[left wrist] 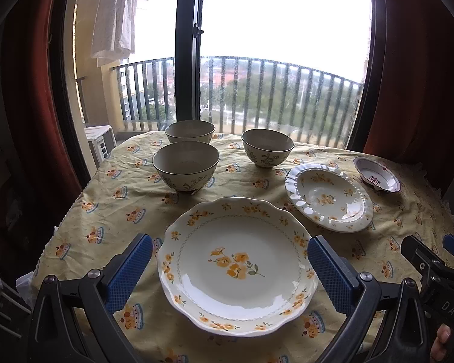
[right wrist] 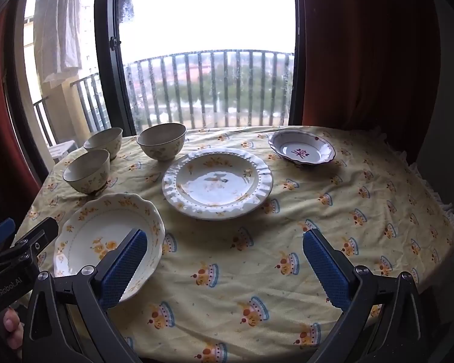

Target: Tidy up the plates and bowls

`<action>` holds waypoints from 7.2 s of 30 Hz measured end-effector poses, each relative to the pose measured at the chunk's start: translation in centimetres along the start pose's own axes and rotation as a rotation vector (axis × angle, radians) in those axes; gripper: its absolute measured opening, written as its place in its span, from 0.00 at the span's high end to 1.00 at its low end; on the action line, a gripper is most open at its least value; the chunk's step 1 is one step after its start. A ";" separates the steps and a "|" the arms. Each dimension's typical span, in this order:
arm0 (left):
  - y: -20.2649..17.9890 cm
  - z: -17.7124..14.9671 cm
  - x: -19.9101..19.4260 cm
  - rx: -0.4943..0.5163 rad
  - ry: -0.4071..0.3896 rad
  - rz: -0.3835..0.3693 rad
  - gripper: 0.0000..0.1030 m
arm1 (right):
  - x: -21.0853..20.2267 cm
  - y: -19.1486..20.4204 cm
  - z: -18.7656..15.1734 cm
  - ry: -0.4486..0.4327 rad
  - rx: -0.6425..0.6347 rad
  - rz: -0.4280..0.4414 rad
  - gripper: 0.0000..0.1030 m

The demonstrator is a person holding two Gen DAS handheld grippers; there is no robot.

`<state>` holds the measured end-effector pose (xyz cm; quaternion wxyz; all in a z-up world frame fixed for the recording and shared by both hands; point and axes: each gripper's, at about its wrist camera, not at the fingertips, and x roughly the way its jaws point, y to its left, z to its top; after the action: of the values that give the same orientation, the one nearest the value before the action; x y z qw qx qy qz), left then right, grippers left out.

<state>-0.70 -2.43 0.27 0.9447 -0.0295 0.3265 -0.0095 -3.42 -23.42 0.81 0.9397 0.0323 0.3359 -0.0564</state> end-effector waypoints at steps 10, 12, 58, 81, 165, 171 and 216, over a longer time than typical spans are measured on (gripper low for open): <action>0.3 0.7 0.0 -0.004 0.013 0.015 0.00 | 0.6 -0.6 1.4 0.049 0.037 0.005 0.00; 0.3 0.9 0.1 0.002 0.025 0.015 0.00 | 0.6 -0.4 1.6 0.055 0.024 -0.006 0.00; 0.3 3.6 0.2 -0.008 0.075 0.008 0.00 | 0.8 2.1 4.2 0.054 -0.058 -0.010 0.00; 3.6 4.7 3.5 -0.028 0.178 0.089 0.01 | 4.4 5.1 5.6 0.141 -0.063 0.035 0.00; -11.2 -0.1 12.0 0.015 0.510 0.013 0.37 | 13.5 -3.7 2.4 0.459 -0.041 -0.009 0.33; -15.3 -0.1 12.3 0.020 0.509 0.000 0.37 | 13.6 -7.9 2.8 0.447 -0.021 -0.015 0.33; -29.1 -2.7 16.3 0.154 0.565 -0.079 0.21 | 17.7 -22.8 0.9 0.538 -0.004 -0.101 0.33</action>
<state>10.45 -32.23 -10.11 0.8147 0.0331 0.5735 -0.0790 7.83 -47.57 -10.21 0.8126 0.0272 0.5749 -0.0920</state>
